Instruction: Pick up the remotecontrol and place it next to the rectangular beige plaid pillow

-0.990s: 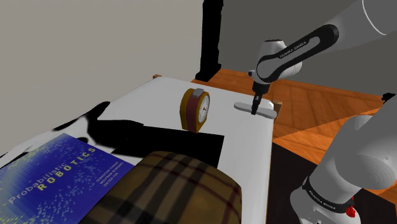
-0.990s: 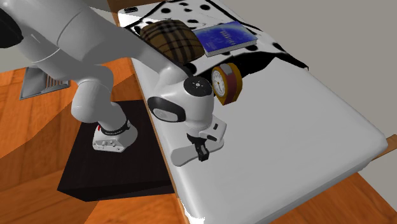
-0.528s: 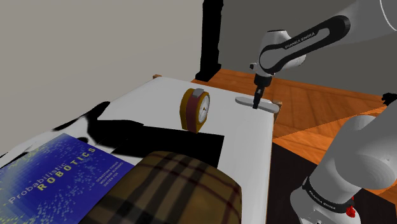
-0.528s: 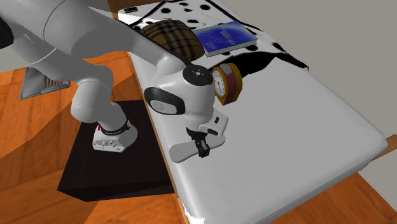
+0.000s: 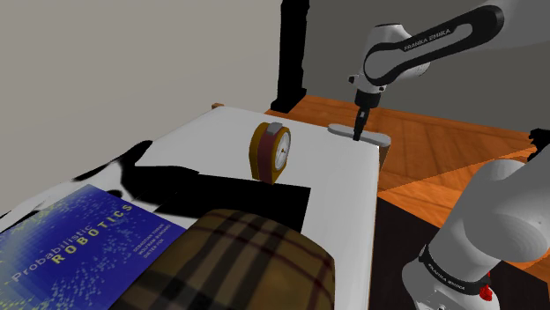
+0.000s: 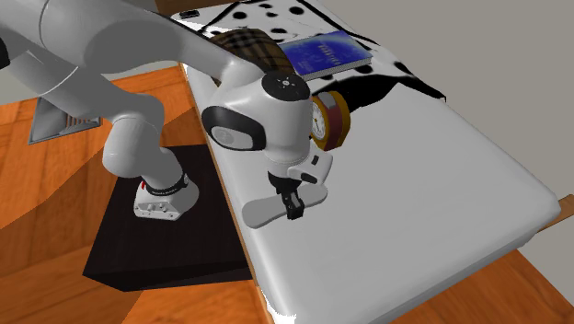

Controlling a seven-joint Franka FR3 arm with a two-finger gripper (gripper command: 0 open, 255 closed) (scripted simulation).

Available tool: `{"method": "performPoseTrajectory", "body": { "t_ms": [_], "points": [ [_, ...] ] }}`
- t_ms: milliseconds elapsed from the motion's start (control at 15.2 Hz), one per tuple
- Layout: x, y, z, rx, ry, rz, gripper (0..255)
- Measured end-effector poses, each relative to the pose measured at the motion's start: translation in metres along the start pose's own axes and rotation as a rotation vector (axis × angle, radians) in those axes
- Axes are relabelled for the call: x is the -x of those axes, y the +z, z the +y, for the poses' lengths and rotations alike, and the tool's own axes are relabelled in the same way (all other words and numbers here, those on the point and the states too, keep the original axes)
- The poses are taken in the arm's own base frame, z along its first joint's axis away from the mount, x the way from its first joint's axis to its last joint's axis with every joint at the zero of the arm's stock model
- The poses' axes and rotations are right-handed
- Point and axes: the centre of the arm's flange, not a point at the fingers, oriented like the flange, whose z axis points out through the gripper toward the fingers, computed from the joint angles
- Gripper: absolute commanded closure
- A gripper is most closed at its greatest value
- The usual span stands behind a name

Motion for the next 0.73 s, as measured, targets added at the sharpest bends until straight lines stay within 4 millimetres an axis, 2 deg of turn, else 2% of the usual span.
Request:
{"method": "performPoseTrajectory", "body": {
  "t_ms": [726],
  "points": [
    [0.000,-0.058,0.002,0.000,0.000,0.000,255]
  ]
}}
